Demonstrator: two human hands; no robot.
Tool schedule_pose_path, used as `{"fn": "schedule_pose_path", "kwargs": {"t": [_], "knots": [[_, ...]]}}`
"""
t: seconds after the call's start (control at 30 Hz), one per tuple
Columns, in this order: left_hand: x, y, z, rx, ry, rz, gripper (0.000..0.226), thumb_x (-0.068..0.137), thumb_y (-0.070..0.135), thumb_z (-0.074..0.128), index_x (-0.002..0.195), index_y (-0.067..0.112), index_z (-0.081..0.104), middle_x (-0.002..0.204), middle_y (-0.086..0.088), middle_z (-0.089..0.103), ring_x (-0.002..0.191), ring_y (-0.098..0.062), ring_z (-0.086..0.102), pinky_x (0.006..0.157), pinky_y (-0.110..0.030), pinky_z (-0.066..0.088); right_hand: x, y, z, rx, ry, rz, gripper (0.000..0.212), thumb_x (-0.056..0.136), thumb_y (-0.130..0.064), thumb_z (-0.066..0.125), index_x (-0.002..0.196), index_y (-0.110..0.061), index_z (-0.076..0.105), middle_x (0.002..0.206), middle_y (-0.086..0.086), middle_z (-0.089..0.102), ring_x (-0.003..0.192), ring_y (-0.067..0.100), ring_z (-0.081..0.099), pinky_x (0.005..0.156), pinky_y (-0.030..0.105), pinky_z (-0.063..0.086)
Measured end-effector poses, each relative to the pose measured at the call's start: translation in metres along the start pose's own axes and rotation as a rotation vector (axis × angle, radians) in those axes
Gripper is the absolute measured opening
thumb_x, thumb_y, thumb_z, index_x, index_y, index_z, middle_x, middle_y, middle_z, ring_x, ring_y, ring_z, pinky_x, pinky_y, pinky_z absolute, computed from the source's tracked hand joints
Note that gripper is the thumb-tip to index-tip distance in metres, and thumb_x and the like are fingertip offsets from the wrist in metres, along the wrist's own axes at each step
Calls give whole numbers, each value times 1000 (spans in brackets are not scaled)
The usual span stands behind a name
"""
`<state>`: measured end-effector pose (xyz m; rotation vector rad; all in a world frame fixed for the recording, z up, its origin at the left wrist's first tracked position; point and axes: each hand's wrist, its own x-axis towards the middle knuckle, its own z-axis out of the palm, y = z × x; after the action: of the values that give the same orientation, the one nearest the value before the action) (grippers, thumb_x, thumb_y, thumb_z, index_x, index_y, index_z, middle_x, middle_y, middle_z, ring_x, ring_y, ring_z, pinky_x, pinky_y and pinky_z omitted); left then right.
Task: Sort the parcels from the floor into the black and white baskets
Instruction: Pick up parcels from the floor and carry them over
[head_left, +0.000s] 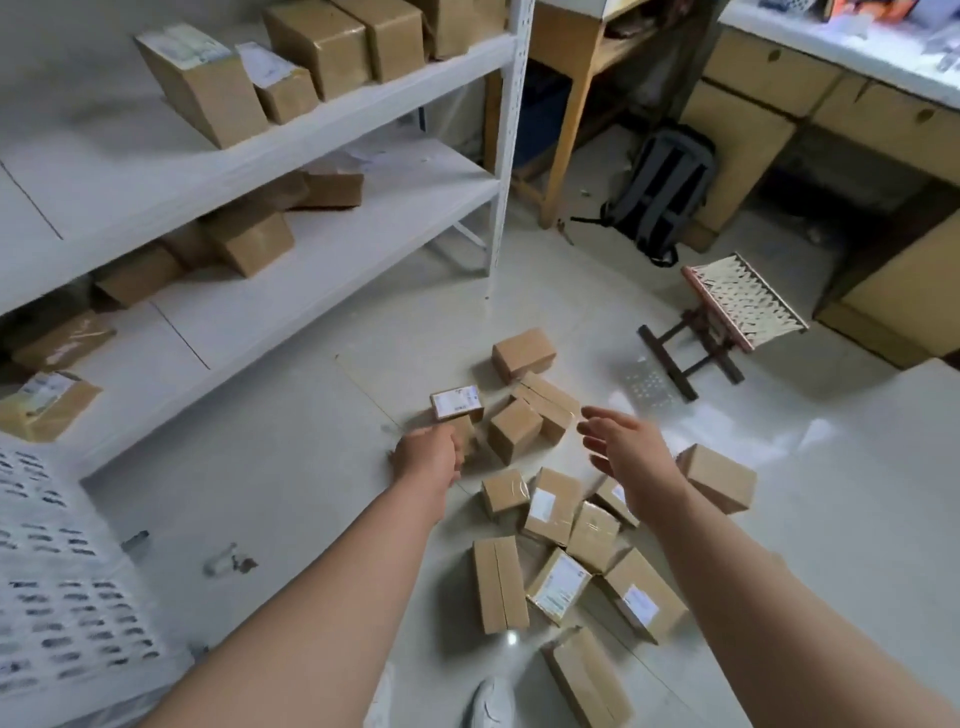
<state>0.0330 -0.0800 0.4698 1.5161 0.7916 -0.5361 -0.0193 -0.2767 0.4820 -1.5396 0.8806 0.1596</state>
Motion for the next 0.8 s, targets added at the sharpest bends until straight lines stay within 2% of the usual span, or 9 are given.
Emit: {"fn": "schedule_pose_path", "kwargs": {"t": [0.27, 0.4, 0.47, 0.53, 0.63, 0.67, 0.7, 0.77, 0.8], "knots": [[82, -67, 64, 147, -52, -76, 11, 94, 10, 48, 90, 8, 57, 72, -4, 53, 57, -13, 44, 55, -23, 39, 76, 100, -23, 20, 48, 127, 31, 100, -15, 45, 124, -17, 63, 117, 1, 65, 112, 19, 58, 93, 34, 49], [142, -108, 85, 234, -107, -114, 16, 97, 13, 45, 85, 12, 55, 75, -3, 51, 65, -14, 44, 56, -24, 36, 126, 167, -15, 17, 76, 173, 28, 98, -17, 47, 119, -22, 65, 122, 0, 63, 115, 19, 56, 103, 39, 45], [177, -131, 92, 266, -142, -135, 20, 98, 13, 44, 80, 15, 52, 73, -1, 46, 62, -13, 39, 55, -25, 32, 154, 204, -5, 19, 80, 197, 27, 97, -16, 48, 116, -22, 67, 123, 2, 63, 117, 21, 55, 107, 41, 43], [213, -156, 100, 294, -177, -149, 19, 99, 13, 41, 82, 17, 50, 75, -1, 43, 63, -14, 38, 57, -26, 33, 186, 242, 6, 15, 87, 203, 29, 97, -14, 48, 119, -19, 67, 122, 3, 64, 114, 20, 56, 101, 35, 45], [266, -199, 113, 318, -203, -170, 12, 102, 17, 40, 104, 15, 51, 85, -3, 48, 79, -19, 50, 77, -34, 43, 237, 300, 25, 19, 80, 218, 31, 97, -15, 48, 122, -17, 66, 114, 0, 65, 93, 13, 57, 82, 27, 45], [286, -215, 116, 335, -196, -172, 18, 102, 19, 41, 116, 14, 51, 89, -4, 50, 90, -23, 54, 87, -36, 44, 254, 318, 33, 15, 70, 221, 32, 97, -15, 47, 124, -16, 65, 113, 1, 65, 89, 12, 56, 80, 26, 45], [305, -230, 120, 349, -195, -166, 26, 102, 21, 42, 126, 14, 50, 91, -4, 51, 96, -25, 54, 92, -37, 42, 271, 336, 40, 13, 62, 221, 33, 98, -15, 48, 125, -15, 65, 113, 1, 64, 90, 12, 56, 82, 26, 46], [343, -259, 127, 384, -197, -137, 34, 102, 22, 43, 135, 13, 47, 89, -2, 50, 88, -22, 52, 91, -37, 41, 305, 369, 54, 21, 52, 214, 33, 98, -15, 48, 127, -11, 64, 110, 2, 61, 96, 15, 53, 88, 27, 43], [360, -271, 130, 396, -202, -127, 36, 102, 23, 43, 137, 13, 46, 97, -4, 52, 90, -22, 52, 91, -38, 41, 319, 382, 60, 24, 44, 209, 34, 98, -14, 48, 128, -10, 63, 108, 2, 59, 97, 15, 51, 88, 26, 42]]}}
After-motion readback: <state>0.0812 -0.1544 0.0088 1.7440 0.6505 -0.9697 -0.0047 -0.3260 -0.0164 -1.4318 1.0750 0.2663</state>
